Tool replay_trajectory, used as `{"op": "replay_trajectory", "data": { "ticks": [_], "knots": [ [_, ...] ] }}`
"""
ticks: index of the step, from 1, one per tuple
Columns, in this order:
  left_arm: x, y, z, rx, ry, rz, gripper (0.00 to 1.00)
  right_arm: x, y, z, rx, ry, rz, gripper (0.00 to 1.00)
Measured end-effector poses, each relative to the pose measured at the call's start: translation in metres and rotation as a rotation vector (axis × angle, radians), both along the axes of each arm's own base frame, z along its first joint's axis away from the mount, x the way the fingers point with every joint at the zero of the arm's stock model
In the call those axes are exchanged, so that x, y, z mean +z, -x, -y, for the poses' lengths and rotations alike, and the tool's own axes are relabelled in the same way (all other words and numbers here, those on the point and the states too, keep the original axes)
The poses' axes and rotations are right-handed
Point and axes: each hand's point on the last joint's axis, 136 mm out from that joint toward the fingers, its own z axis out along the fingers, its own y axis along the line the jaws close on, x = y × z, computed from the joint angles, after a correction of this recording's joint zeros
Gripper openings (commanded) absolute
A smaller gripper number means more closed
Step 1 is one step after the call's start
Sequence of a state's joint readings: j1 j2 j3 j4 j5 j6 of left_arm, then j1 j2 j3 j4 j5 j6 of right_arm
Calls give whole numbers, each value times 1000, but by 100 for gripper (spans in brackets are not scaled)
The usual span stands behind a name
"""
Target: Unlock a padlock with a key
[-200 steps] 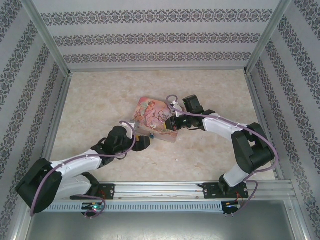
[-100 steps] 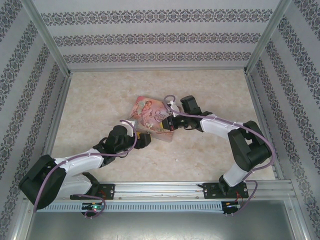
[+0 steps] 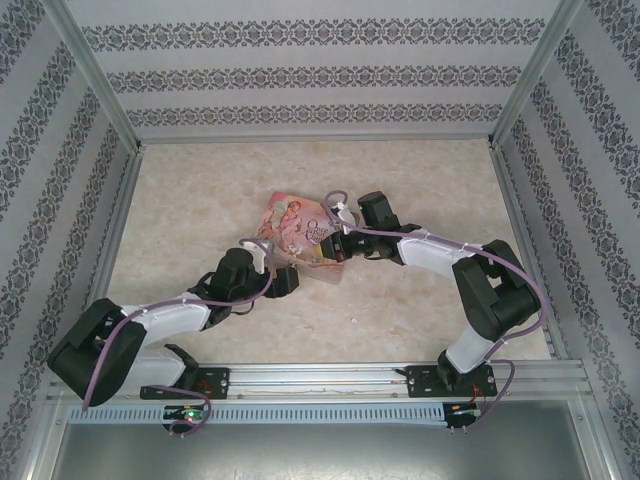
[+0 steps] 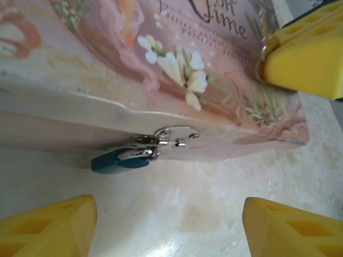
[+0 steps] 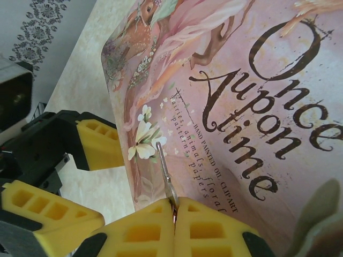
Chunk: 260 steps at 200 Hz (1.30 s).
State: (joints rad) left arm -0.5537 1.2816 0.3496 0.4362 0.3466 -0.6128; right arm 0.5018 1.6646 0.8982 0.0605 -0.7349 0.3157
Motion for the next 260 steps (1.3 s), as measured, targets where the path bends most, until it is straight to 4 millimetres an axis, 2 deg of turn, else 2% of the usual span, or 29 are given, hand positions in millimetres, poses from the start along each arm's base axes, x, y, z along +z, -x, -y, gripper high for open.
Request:
{"op": "replay_trajectory", "data": {
  "ticks": [32, 178, 260],
  "knots": [
    [-10, -1, 2, -15, -3, -17, 68, 0, 0, 0, 0, 0, 0, 0],
    [-31, -15, 10, -32, -1, 10, 63, 0, 0, 0, 1, 0, 0, 0],
    [-33, -26, 17, -36, -1, 19, 56, 0, 0, 0, 1, 0, 1, 0]
  ]
}}
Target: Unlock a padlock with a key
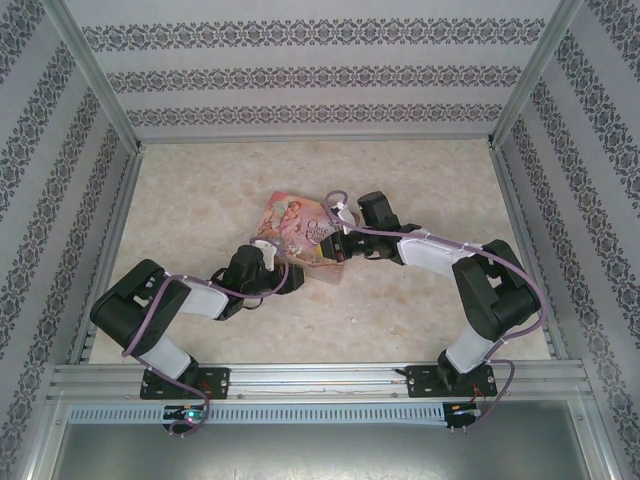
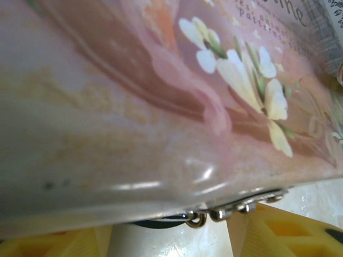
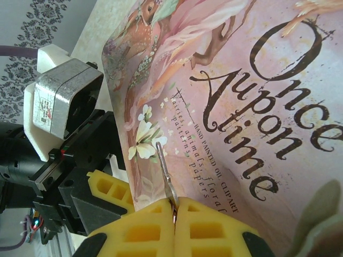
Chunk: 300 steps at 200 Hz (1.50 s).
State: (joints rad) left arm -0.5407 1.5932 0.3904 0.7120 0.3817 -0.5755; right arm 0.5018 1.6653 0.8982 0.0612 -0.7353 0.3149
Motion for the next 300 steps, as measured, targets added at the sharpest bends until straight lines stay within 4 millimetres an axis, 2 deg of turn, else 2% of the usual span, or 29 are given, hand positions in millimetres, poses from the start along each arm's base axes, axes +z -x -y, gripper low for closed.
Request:
{"op": "replay_trajectory", "data": {
  "ticks": [116, 164, 228, 300],
  "knots": [
    [-3, -11, 2, 15, -4, 2, 47, 0, -4, 1, -12, 5, 15, 0],
    [-3, -12, 2, 28, -9, 2, 44, 0, -4, 0, -12, 5, 16, 0],
    [-5, -14, -1, 51, -24, 2, 34, 0, -4, 0, -12, 4, 18, 0],
    [-1, -13, 3, 48, -21, -4, 31, 3, -4, -2, -17, 0, 19, 0]
  ]
}}
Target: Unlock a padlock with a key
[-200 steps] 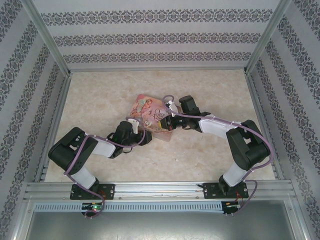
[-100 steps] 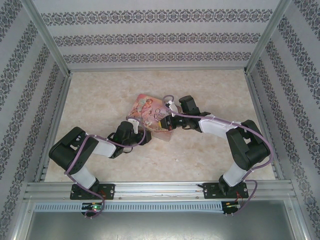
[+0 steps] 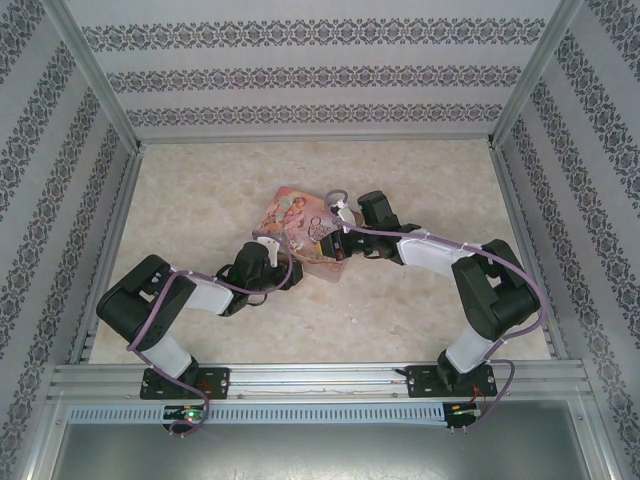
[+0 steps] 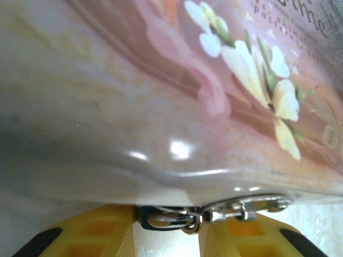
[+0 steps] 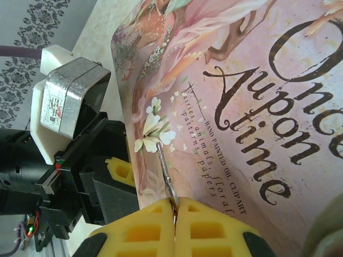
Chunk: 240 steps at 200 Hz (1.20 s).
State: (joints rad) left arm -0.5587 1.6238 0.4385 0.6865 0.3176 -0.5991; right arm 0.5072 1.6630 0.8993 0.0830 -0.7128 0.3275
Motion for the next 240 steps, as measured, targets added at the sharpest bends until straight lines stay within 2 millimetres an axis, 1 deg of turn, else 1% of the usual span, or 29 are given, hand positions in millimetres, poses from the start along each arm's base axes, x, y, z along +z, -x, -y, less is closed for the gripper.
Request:
{"op": "replay_trajectory", "data": {
  "ticks": [30, 49, 83, 94, 106, 122, 146, 179, 206, 240],
  "knots": [
    [4, 3, 1, 3, 13, -15, 30, 7, 6, -1, -6, 5, -3, 0],
    [12, 2, 3, 3, 35, -16, 30, 19, 9, 3, -15, 0, 26, 0],
    [21, 3, 6, 7, 69, -26, 30, 49, 19, 15, -42, -12, 112, 0],
    [24, 5, 6, 6, 80, -34, 30, 54, 25, 18, -43, -8, 140, 0],
    [26, 6, 8, 2, 89, -46, 30, 55, 35, 24, -43, 4, 160, 0],
    [29, 6, 10, -3, 99, -59, 30, 49, 50, 31, -39, 28, 176, 0],
    [34, 7, 13, -11, 118, -72, 30, 32, 75, 40, -29, 66, 175, 0],
    [35, 9, 15, -12, 135, -93, 30, 9, 98, 46, -15, 108, 179, 0],
    [34, 10, 15, -7, 143, -109, 31, -9, 104, 46, -10, 145, 174, 0],
    [34, 10, 15, 6, 160, -128, 30, -28, 101, 35, 8, 188, 203, 0]
  ]
}}
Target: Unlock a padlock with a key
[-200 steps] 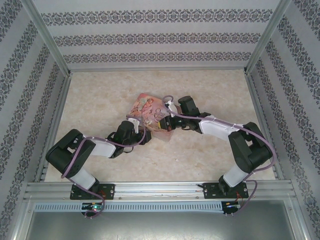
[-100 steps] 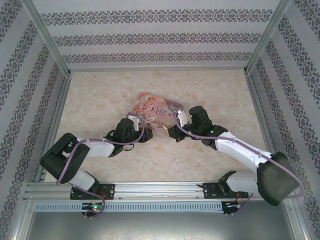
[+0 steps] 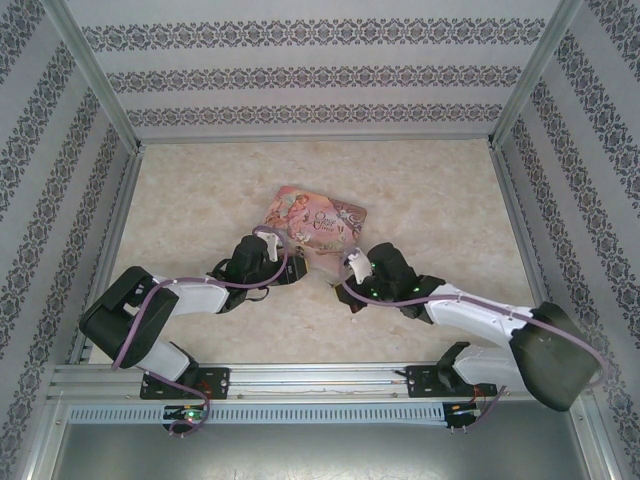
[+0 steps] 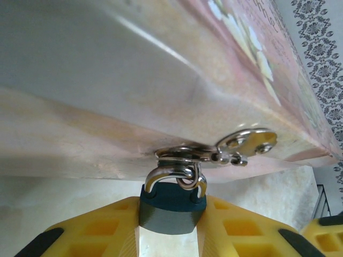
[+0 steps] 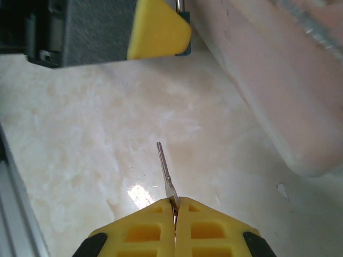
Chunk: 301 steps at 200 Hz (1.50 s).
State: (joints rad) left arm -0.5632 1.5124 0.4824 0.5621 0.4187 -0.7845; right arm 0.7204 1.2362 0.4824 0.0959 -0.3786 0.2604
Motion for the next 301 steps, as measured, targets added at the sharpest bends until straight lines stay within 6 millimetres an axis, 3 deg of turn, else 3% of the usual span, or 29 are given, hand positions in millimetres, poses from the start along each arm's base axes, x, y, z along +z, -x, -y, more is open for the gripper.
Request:
{"op": "replay_trajectory", "data": {
  "ticks": [29, 160, 301],
  "knots": [
    [0, -1, 2, 17, 29, -25, 30, -13, -4, -5, -3, 40, 26, 0],
    [9, -2, 13, 9, 73, -63, 30, -25, -19, -22, -46, 89, 176, 0],
    [3, -3, 16, 12, 72, -86, 29, -22, -34, -22, -136, 64, 192, 0]
  ]
}}
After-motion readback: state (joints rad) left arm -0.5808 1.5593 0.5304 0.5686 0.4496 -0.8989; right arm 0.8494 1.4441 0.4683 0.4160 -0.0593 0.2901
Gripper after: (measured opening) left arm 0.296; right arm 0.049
